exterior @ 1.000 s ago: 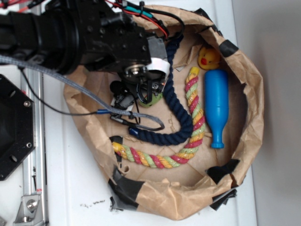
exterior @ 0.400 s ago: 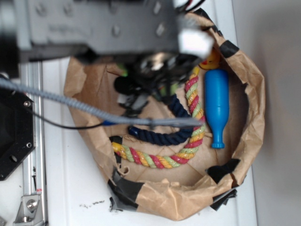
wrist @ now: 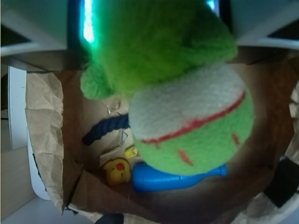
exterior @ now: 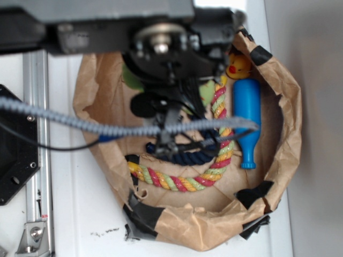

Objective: Grab the green animal.

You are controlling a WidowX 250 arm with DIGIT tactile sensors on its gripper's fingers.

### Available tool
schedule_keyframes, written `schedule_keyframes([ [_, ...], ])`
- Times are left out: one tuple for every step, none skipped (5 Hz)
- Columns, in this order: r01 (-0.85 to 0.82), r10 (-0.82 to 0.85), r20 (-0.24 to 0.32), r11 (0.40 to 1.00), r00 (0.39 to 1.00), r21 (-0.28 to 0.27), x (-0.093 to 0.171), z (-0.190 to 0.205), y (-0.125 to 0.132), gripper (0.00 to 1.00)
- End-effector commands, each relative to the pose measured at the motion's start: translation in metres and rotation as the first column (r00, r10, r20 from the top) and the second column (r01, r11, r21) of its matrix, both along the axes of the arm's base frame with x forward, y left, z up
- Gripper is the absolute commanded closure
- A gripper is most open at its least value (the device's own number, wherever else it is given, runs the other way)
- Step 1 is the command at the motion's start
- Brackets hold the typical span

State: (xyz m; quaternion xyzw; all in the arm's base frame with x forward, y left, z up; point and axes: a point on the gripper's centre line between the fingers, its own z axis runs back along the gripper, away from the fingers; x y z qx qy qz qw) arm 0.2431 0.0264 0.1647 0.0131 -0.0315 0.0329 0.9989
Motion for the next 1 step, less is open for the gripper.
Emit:
schedule_keyframes([
  [-0.023, 0.022, 0.055, 1.000, 0.998, 0.021, 0.0010, -0.0003, -0.0101, 1.00],
])
